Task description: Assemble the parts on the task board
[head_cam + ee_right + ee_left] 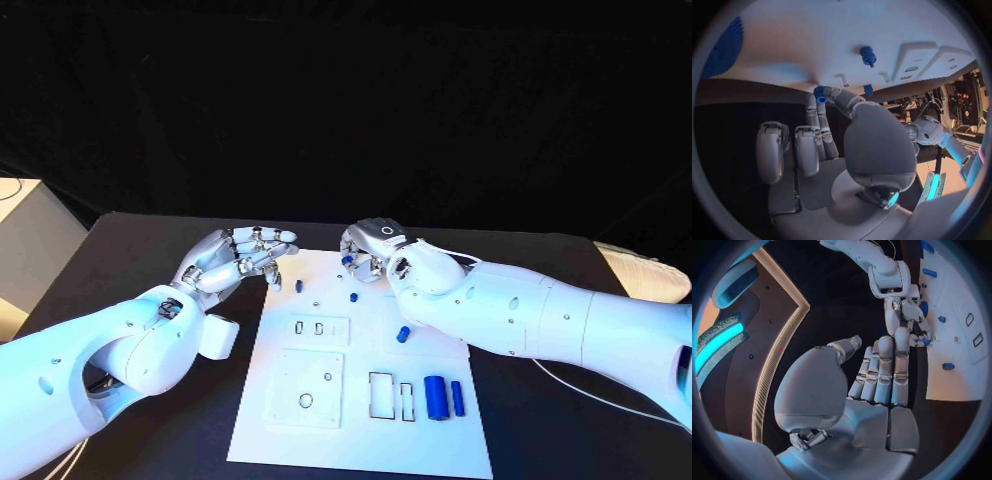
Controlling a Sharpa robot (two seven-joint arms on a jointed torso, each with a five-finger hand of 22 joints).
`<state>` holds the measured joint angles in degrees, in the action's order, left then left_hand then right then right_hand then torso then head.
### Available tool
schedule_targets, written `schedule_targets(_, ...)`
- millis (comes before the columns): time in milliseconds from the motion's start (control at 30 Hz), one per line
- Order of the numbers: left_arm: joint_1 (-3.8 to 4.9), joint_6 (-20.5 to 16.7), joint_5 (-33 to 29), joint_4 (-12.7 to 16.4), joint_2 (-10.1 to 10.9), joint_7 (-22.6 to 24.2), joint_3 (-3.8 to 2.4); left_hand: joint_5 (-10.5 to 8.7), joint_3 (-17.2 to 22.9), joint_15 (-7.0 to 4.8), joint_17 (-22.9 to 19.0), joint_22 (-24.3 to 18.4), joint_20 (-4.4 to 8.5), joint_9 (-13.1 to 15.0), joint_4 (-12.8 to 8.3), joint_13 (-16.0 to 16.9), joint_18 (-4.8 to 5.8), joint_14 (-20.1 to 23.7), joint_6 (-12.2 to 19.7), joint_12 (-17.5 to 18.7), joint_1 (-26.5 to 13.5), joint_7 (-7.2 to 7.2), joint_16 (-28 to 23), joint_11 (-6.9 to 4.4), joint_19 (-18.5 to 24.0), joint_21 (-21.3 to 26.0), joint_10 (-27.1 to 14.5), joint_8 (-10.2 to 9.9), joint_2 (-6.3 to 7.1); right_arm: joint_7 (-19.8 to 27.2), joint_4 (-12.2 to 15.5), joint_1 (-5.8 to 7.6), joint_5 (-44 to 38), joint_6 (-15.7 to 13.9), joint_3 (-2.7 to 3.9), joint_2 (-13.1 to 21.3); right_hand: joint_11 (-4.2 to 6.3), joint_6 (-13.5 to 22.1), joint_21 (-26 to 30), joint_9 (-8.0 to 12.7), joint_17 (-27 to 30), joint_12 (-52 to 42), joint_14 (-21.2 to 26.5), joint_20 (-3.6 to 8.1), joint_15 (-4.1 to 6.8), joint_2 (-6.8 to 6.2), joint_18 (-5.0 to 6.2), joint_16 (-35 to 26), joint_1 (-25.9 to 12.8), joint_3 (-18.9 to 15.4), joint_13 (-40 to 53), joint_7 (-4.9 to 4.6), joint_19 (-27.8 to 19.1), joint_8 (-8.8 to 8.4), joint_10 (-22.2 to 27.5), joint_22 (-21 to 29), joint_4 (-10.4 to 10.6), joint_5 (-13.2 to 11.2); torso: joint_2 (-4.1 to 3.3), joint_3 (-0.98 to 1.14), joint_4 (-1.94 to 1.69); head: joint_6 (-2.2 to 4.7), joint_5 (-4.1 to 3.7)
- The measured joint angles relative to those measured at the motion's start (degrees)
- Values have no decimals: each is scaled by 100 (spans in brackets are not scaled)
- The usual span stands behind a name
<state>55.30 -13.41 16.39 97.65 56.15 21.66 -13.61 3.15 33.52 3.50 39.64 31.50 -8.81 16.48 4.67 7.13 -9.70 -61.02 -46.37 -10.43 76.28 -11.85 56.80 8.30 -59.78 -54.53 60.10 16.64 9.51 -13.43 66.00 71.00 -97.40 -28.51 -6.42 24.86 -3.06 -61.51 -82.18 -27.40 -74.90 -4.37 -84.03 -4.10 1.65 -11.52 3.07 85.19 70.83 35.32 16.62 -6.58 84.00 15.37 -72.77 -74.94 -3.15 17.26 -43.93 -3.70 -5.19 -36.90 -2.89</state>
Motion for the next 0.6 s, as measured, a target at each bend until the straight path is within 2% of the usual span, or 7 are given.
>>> schedule_targets(67,0,0,0,1,2,0,0,0,0,0,0,0,0,0,0,0,0,0,0,0,0,0,0,0,0,0,0,0,0,0,-10,0,-2,0,-1,-13,0,0,0,-1,-3,0,0,0,0,0,0,0,0,0,59,0,0,-1,0,0,0,-11,-2,-1,2,3,0)
schedule_targets(200,0,0,0,6,4,0,-2,0,0,0,0,0,0,0,0,-1,0,0,0,0,0,0,0,0,0,0,0,0,0,8,-40,-1,-2,1,-2,-32,2,75,25,-51,-5,11,0,0,0,5,0,0,4,-7,94,-12,0,-22,1,1,8,-278,-2,-4,1,4,4)
schedule_targets(233,0,0,0,7,5,0,-2,0,0,0,0,0,0,-1,0,-1,0,0,0,0,0,0,0,0,0,0,0,0,0,12,-46,-1,-1,4,-4,-35,8,190,48,-61,-5,35,0,0,0,25,0,0,25,4,94,-49,0,-96,15,1,34,-429,-2,-4,0,7,6)
schedule_targets(333,0,-1,0,8,8,0,-3,0,0,0,0,0,0,-1,0,2,0,0,0,0,0,0,0,0,0,0,0,0,0,28,-62,-2,6,31,-5,-42,-41,296,61,-11,-5,44,17,0,-29,28,0,0,28,50,91,-116,0,-216,106,1,80,-603,-2,-8,-1,8,18)
schedule_targets(400,0,-1,0,11,11,0,-3,0,0,0,0,-1,0,-1,0,4,0,0,0,0,0,0,0,0,0,0,0,0,0,40,-76,-2,11,55,-5,-47,-73,350,92,16,-4,44,0,-8,-43,26,0,-6,26,66,72,-109,0,-277,160,1,97,-677,-2,-8,-1,3,23)
schedule_targets(500,0,-2,0,13,15,-2,-5,0,0,0,0,1,0,0,0,4,0,0,0,0,0,0,0,-3,0,-17,-21,0,0,66,-108,-2,20,97,-5,-53,-116,408,204,39,-4,74,1,-44,-83,-65,-1,-75,-65,86,22,-163,-1,-348,299,1,137,-697,-2,-8,3,-1,29)
schedule_targets(600,0,-2,0,13,16,-3,-6,0,0,0,0,7,0,5,0,4,0,0,0,0,0,0,0,0,0,-25,-42,0,0,81,-147,0,28,126,-5,-49,-144,501,323,64,-4,75,1,-88,-91,-166,0,-150,-164,66,-30,-162,-3,-434,416,66,191,-693,-2,-8,7,-3,30)
